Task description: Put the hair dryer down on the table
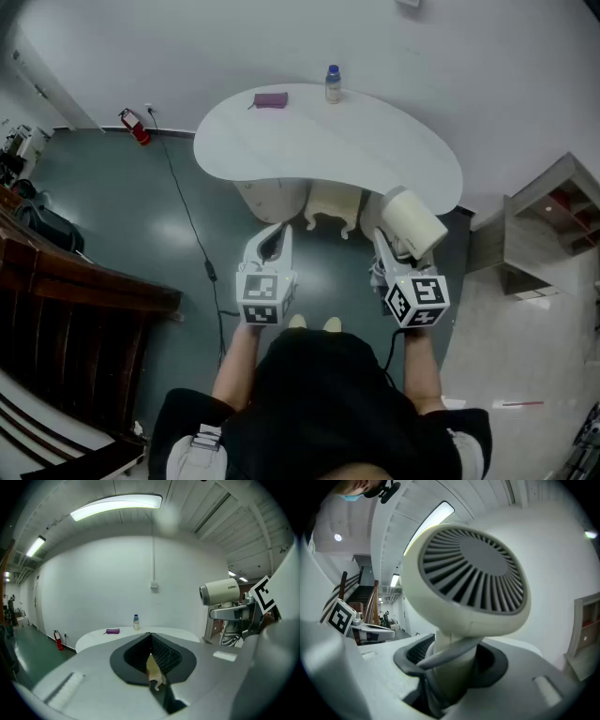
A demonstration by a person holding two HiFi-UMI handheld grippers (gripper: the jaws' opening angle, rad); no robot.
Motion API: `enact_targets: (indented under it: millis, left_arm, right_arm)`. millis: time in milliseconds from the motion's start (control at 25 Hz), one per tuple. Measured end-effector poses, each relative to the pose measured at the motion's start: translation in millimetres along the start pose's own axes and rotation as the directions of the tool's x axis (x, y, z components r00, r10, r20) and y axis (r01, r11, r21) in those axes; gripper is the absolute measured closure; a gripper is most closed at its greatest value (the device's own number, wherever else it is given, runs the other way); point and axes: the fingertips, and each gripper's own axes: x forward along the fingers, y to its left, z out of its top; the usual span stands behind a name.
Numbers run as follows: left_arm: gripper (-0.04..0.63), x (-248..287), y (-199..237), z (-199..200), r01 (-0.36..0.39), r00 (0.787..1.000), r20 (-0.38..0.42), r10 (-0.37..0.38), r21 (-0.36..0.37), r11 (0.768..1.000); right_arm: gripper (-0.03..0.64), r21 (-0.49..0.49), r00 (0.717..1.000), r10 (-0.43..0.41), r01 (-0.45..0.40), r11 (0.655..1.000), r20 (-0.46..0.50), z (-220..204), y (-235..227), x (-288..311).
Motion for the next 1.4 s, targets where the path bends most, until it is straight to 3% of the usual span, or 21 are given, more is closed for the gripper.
enact_targets:
  millis: [480,1000,1400]
  left_arm:
    - [0.591,15.2,-15.5,6.1,-0.002,1.000,0.012,0.002,-0.012,1.000]
    - [0.591,26.5,-25.5,10.6,-0.056,0.998,0.027,0.056,-0.014,0.998]
    - [0.591,54.6,-7.7,9.0,-0.075,0.997,0.002,0.075,-0.028,0.997]
  right_arm:
    - [0.403,0.037,0.999,0.038,-0.039,0.999,0.018,5.7,-18.3,3.0]
    - [0.403,0.029,0.996,0.092,-0.092,0.995,0.016,4.1,-40.5,7.2]
    - [0.403,0.039,0.992,0.127,-0.127,0.991,-0.001,1.3,-45.2,45.4]
